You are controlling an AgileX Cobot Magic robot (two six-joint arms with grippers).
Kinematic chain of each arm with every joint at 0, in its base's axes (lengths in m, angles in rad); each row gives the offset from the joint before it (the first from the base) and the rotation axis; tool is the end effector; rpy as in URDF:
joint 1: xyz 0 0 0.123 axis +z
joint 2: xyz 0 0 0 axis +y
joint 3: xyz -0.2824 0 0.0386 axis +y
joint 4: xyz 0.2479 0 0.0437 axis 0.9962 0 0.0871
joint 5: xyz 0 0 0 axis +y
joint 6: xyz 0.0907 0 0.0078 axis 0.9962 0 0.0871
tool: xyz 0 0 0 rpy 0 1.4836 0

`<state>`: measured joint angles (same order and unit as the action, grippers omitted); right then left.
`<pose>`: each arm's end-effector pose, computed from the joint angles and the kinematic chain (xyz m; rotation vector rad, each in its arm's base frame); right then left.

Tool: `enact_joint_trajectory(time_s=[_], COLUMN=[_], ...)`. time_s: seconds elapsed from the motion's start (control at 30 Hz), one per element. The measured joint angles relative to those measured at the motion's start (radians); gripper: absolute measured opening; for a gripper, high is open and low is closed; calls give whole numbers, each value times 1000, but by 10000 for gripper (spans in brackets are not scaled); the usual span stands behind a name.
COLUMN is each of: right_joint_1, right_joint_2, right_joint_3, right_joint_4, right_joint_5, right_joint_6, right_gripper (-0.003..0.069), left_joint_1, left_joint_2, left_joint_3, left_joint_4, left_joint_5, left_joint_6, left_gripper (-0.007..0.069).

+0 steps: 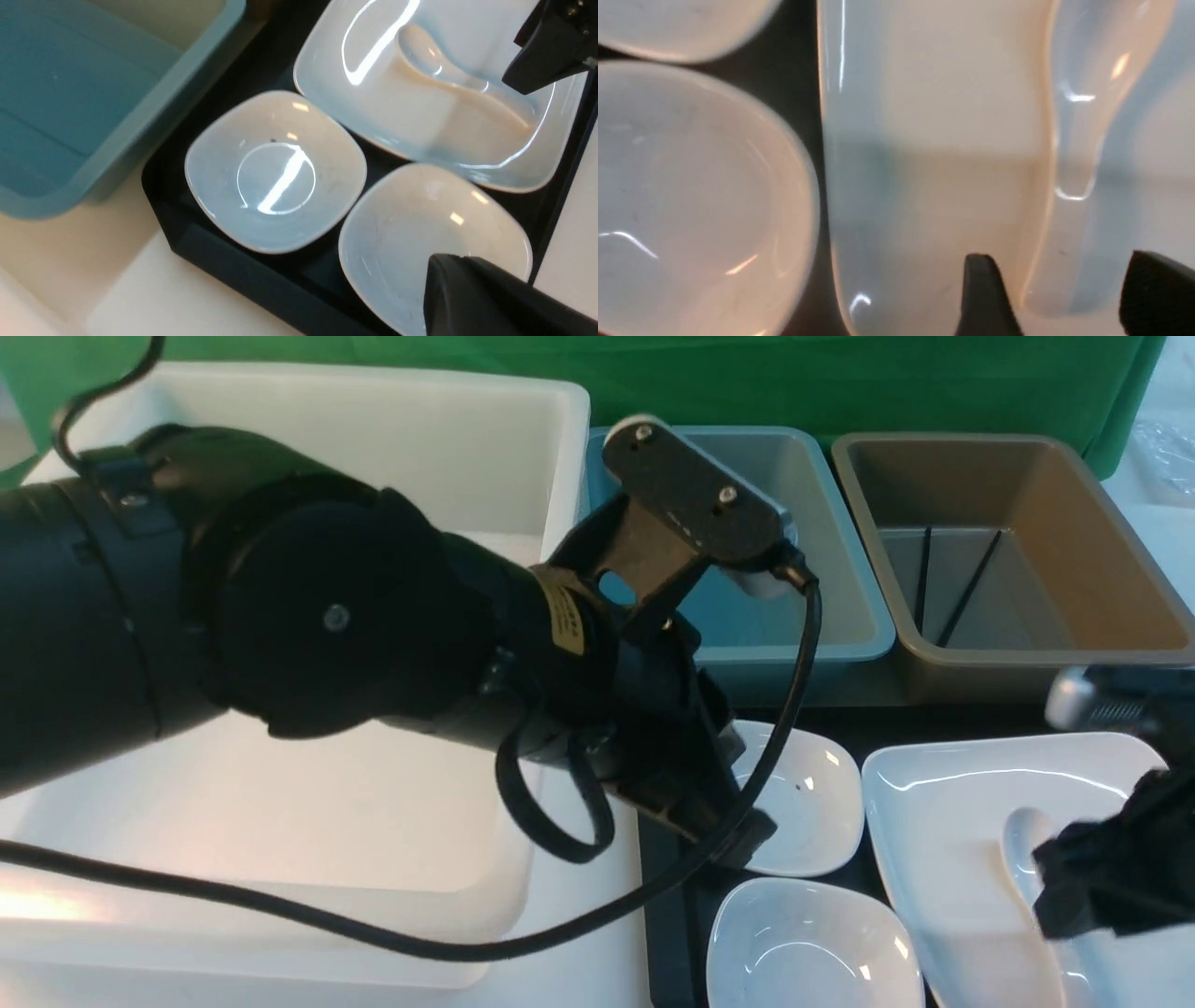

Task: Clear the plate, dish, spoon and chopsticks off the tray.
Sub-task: Use the right arm to grab a soup spoon from the plate

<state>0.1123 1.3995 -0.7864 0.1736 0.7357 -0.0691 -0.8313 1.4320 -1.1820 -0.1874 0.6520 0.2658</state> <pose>0.2431 0.0381 0.2150 -0.1000 2.8276 0.2028 0.2031 -0.2380 0.3237 1.1543 2.1303 -0.4695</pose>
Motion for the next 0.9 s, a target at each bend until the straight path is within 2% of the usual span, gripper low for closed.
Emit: enact_joint_trajectory(time_s=[0.1,0.27,0.37,0.47,0.53,0.73,0.9], right_joint_1=[8,11,11,11,11,11,11], right_joint_2=[35,106,141,164,170,173,157], right_joint_3=[28,36,36,36,36,36,28], right_joint_4=[-4,-63,-90,-90,-90,-94,-92], right_joint_5=[-40,-74,-103,-117,-117,-124,-101], right_joint_6=[5,69,93,104,104,94,58], right_gripper=[429,430,430,424,404,188,181], left_joint_1=[0,0,0,0,0,0,4], left_joint_2=[0,0,8,24,33,54,54], left_joint_3=[0,0,0,0,0,0,-1], left_joint_4=[-1,-55,-123,-138,-139,-139,-131], left_joint_5=[27,83,105,116,120,126,101], left_joint_6=[14,138,257,292,296,296,241], left_gripper=[1,1,1,1,1,1,1])
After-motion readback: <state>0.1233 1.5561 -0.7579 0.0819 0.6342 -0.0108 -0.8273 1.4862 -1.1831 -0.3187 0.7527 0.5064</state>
